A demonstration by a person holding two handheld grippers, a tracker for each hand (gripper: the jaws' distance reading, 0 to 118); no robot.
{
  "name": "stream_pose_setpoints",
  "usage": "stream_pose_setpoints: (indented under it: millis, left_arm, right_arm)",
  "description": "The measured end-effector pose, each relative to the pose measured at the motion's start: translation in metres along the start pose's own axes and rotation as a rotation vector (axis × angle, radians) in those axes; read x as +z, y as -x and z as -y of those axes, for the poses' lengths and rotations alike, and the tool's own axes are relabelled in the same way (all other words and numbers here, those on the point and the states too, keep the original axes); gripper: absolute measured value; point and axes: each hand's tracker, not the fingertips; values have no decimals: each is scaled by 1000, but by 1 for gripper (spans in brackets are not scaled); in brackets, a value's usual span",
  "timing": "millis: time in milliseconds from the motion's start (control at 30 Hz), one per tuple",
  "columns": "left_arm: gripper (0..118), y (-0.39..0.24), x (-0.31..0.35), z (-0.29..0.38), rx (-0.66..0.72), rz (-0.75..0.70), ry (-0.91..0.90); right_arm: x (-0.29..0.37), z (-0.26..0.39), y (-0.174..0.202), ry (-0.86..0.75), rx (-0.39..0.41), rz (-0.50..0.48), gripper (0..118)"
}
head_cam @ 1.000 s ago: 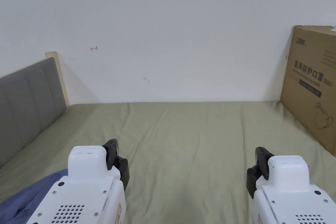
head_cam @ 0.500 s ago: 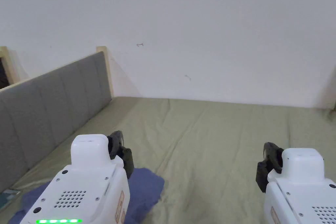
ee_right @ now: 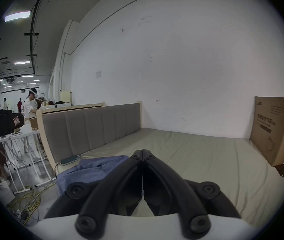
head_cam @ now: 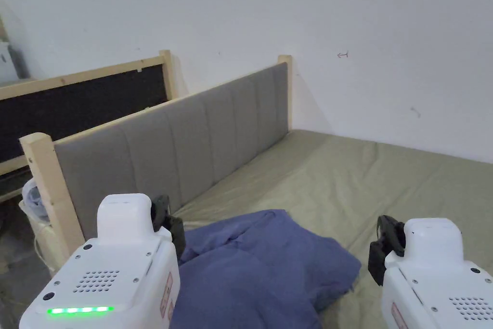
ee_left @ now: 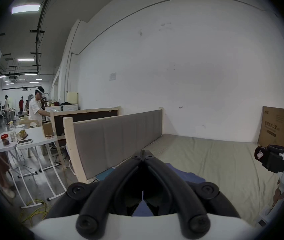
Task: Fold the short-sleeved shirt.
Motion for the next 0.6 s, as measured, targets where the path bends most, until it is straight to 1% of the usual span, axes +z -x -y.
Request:
stream_pose_setpoints:
  millis: [200,267,367,400,467,500,533,567,600]
  left_arm:
    - [0,-4,-18,8,-7,13,67]
    - [0,-11,-41,12,-22,56,179]
    - [0,-25,-96,36,-47,122,318]
    - [0,-29,-118,47,-39,135,387]
    - [0,-36,-158,71,21,186,503]
    - [0,-40,-179,85,23,215,571]
    - [0,-45,-195,97,11,222,646]
    - [0,-52,-211,111,-28,215,712]
    - [0,-60,-225,129,-83,239,752]
  right_arm:
    - [-6,8,1,37,-4,-13,0]
    - [-7,12,-2,55,-6,-6,0]
    - [-12,19,-11,99,-14,6,0]
    - [-12,21,-13,107,-21,8,0]
    - [-15,27,-18,132,-31,19,0]
    - [-16,30,-21,142,-31,27,0]
    - [-17,33,-23,154,-30,36,0]
    - [-18,36,-25,162,-28,42,0]
    - [-20,39,-27,178,-22,53,0]
